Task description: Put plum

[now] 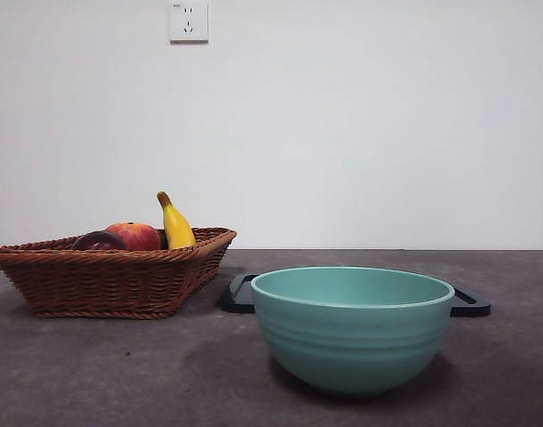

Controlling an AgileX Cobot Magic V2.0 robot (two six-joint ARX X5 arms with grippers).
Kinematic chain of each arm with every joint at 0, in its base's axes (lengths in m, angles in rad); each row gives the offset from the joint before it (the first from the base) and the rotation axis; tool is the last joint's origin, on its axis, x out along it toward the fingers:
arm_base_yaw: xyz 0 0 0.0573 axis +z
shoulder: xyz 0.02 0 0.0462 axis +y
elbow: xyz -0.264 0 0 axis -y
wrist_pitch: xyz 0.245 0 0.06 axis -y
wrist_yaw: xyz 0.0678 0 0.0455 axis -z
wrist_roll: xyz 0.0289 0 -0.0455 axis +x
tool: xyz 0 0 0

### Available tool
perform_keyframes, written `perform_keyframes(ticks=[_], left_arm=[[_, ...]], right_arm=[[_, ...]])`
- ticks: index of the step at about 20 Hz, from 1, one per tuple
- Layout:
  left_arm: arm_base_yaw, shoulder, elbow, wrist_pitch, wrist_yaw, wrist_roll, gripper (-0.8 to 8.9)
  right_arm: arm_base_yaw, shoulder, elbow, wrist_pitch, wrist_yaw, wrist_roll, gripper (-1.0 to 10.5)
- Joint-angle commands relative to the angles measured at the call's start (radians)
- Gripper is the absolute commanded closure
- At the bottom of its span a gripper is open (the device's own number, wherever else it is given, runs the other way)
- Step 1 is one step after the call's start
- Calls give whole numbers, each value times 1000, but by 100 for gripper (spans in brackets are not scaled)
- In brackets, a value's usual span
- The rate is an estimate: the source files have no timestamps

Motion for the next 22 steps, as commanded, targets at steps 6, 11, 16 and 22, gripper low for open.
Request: perform_keyframes(ticks=[6,11,16,22], left_arm=[[2,169,250,-115,101,85,804],[1,316,396,-209,224,175,804],[0,461,525,-309,354,259,804],[-3,628,679,-507,484,399,805]], right_arm=[[-1,130,245,-146,-53,15,941],[-1,295,422,-280,-172,-24,941],[-1,486,599,-448,-326,-97,941],[8,674,759,-642,-474,-187,941]])
